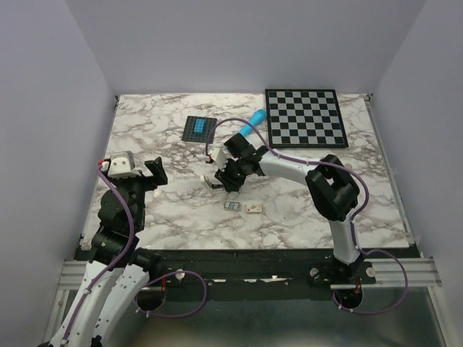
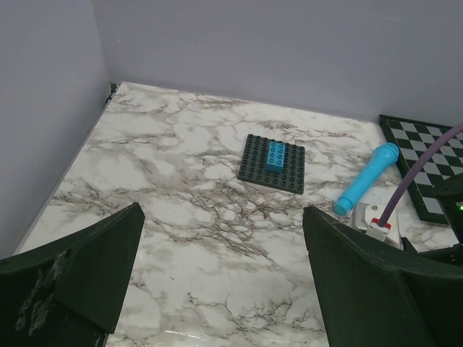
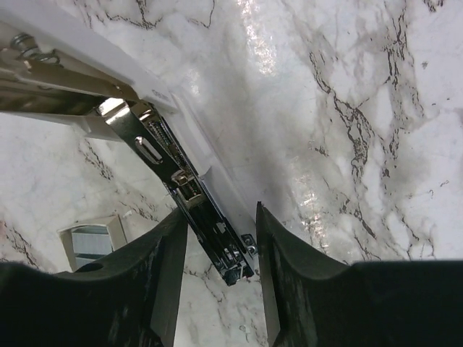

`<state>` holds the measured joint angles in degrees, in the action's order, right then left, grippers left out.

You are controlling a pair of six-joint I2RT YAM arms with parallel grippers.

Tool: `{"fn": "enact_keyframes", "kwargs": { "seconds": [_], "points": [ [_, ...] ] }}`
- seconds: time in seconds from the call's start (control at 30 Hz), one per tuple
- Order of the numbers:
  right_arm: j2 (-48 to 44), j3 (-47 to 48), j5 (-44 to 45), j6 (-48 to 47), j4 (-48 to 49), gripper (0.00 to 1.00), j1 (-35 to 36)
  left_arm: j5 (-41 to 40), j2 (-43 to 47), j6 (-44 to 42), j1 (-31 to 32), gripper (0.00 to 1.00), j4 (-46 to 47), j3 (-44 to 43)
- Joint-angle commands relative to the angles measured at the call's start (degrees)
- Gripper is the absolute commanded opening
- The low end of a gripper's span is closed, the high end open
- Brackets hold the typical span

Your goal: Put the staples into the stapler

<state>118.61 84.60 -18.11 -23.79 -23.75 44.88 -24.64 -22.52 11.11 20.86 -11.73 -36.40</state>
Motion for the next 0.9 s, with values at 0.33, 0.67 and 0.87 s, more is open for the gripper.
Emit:
{"fn": "enact_keyframes", "kwargs": {
  "seconds": [0.33, 0.67, 0.87],
  "points": [
    [-7.33, -11.11, 17.03, 19.29, 6.25, 0.31, 0.47, 4.25, -0.77, 1.72, -1.44, 0.99, 1.36, 0.72],
    [-11.73, -19.56, 34.45, 42.33, 6.17, 0.3, 0.38, 5.31, -1.47, 2.33, -1.97, 0.99, 1.44, 0.72],
    [-12.0, -19.21, 36.04, 44.71, 4.15, 0.31, 0.47, 5.92, -2.08, 2.51, -2.23, 0.99, 1.36, 0.81]
  ]
}}
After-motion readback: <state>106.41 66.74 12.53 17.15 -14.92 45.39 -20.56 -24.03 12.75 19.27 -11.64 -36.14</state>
